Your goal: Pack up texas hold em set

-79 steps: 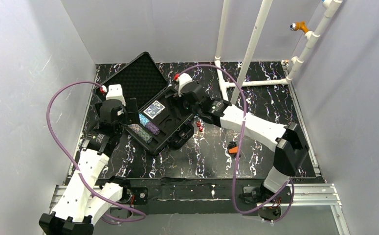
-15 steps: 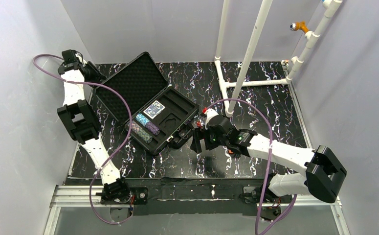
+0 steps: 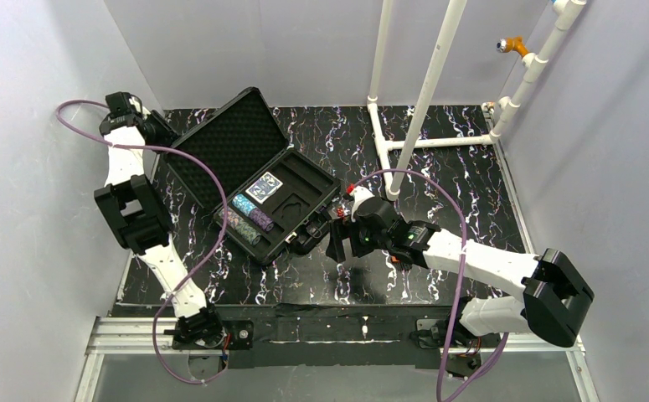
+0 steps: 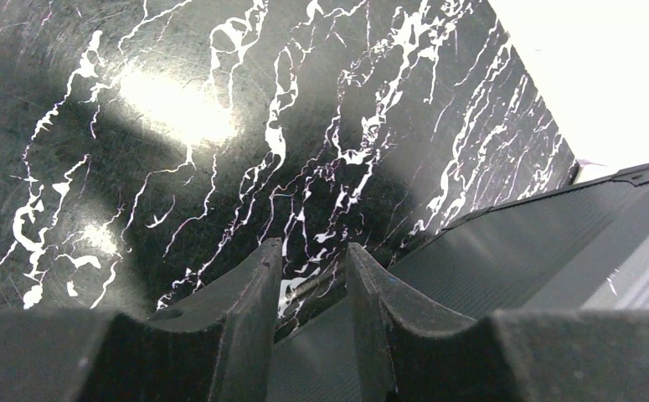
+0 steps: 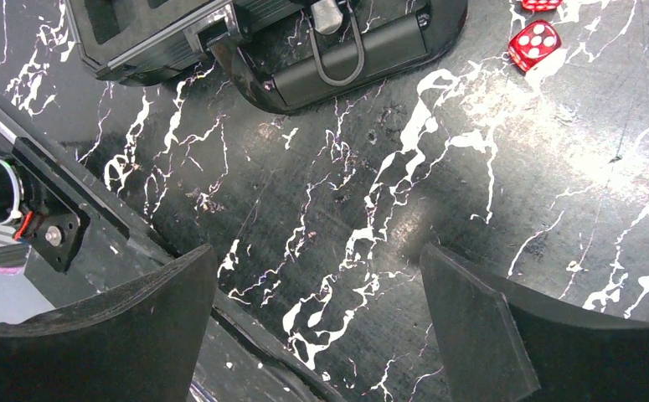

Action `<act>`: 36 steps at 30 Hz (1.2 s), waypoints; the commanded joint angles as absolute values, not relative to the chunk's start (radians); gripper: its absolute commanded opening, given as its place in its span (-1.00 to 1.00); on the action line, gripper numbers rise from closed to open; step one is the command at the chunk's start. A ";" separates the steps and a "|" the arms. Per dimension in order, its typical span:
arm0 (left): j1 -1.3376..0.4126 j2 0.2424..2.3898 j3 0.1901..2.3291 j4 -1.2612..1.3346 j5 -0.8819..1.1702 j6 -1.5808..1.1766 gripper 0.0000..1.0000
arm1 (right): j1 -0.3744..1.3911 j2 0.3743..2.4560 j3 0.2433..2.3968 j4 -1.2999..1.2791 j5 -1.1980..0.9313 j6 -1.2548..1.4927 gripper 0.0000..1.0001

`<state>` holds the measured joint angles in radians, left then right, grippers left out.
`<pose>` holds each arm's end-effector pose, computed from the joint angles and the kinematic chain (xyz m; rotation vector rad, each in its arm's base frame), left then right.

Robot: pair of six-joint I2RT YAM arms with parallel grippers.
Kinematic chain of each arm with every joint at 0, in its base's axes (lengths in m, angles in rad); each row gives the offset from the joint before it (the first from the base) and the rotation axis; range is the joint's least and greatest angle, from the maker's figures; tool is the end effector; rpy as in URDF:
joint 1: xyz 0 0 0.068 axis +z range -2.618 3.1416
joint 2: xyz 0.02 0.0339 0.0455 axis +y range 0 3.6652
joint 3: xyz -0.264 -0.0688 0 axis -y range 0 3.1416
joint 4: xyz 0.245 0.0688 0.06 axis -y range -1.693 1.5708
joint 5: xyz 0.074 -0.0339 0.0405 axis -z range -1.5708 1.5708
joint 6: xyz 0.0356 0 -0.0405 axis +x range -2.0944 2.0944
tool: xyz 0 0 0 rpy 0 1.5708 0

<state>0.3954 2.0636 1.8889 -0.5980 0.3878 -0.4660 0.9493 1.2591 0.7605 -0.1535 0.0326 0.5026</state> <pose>0.4419 0.1698 0.2879 -0.7922 2.1832 -0.4887 0.1582 0.2188 0.2338 -0.4981 2.2776 0.7371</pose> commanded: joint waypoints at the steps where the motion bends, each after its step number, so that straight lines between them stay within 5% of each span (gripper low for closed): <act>1: 0.378 1.952 1.856 -0.630 0.435 -0.474 -0.35 | 0.949 1.258 0.754 -0.104 0.011 0.520 0.97; 15: 0.362 1.829 1.721 -0.570 0.455 -0.500 -0.34 | 0.950 1.450 0.956 0.066 -0.136 0.575 0.78; 21: 0.352 1.782 1.672 -0.556 0.468 -0.506 -0.33 | 0.950 1.626 1.176 0.065 -0.212 0.582 0.30; 25: 0.347 1.721 1.622 -0.543 0.466 -0.504 -0.31 | 0.950 1.781 1.365 0.039 -0.265 0.584 -0.37; 36: 0.319 1.582 1.458 -0.494 0.492 -0.520 -0.28 | 0.950 2.026 1.745 -0.101 -0.288 0.549 -0.50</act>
